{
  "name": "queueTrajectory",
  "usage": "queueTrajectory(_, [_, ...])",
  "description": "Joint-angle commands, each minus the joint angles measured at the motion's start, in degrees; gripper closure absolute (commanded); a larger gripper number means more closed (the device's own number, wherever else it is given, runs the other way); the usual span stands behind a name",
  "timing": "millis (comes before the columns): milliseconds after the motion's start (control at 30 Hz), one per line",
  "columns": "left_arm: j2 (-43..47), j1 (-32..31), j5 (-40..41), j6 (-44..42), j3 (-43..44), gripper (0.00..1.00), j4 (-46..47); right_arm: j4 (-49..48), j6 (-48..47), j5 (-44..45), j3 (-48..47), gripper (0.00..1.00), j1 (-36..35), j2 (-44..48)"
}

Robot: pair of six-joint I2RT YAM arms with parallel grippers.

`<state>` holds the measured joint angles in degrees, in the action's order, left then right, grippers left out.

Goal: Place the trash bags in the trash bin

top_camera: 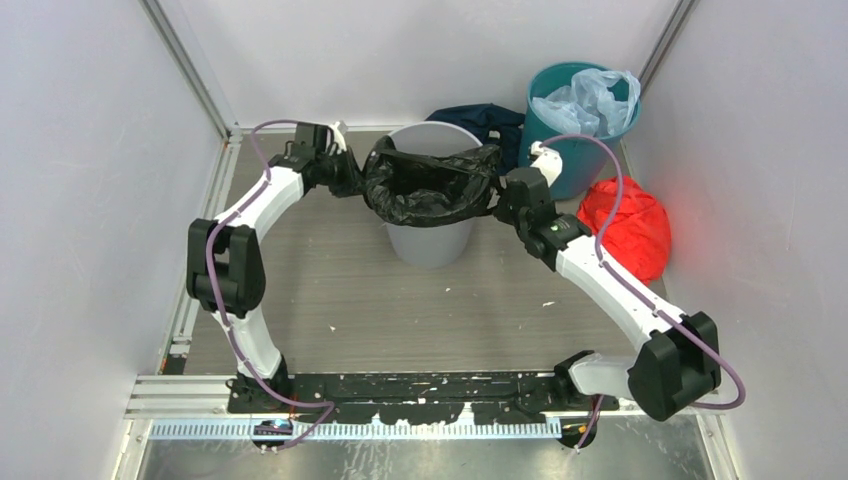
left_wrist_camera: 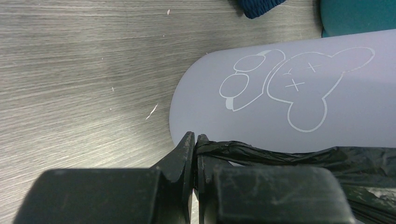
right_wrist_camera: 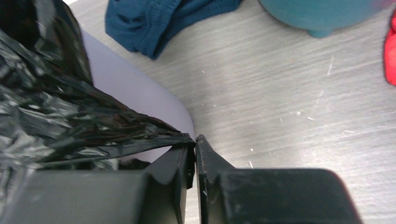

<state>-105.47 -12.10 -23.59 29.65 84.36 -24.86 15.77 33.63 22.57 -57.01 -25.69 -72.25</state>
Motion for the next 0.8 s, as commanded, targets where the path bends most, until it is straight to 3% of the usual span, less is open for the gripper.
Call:
queueTrajectory(0, [-0.57, 1.29, 4.89, -1.2, 2.34, 0.94, -4.75, 11.07, -2.87, 3.37, -0.59, 0.79, 1.34, 3.18])
queueTrajectory(233, [-0.09, 1.58, 3.47, -2.09, 8.94, 0.89, -8.72, 26.1, -8.4, 8.28, -13.36, 0.65, 1.49, 10.03])
queueTrajectory(333, [-1.62, 2.35, 2.44, -2.32, 11.88, 0.88, -10.09, 29.37, -11.48, 5.67, -21.53, 0.61, 1.47, 10.72])
queueTrajectory(500, [-4.97, 3.48, 0.97, -3.09, 17.23, 0.88, -12.79, 30.79, -16.78, -1.85, -31.61, 0.49, 1.49, 7.91])
queueTrajectory(600, [-6.65, 3.82, -0.13, -3.26, 19.96, 0.88, -13.88, 35.53, -17.96, -1.79, -37.21, 0.47, 1.51, 3.25])
queueTrajectory(767, [-8.38, 4.1, -1.08, -3.42, 23.02, 0.88, -14.98, 37.35, -15.99, -2.76, -34.36, 0.48, 1.52, 1.58])
